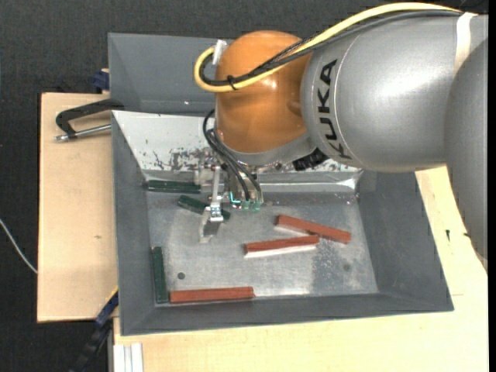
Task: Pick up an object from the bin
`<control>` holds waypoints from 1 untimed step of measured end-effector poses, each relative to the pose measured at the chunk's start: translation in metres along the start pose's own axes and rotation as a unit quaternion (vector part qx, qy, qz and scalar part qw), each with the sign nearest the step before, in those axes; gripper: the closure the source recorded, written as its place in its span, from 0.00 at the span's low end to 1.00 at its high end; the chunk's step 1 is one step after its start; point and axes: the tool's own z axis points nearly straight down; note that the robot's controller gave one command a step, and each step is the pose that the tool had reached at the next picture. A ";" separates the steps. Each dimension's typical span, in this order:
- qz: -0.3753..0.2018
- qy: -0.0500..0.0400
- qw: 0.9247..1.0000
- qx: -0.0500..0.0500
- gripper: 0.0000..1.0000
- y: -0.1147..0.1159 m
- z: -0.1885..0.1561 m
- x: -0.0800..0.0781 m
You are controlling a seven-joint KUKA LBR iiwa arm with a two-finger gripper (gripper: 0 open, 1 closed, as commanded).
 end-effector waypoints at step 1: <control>0.001 -0.004 1.000 -0.001 0.00 -0.001 -0.005 -0.002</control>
Offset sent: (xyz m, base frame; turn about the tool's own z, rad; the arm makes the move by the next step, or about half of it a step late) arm 0.0421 -0.1097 -0.1288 0.1837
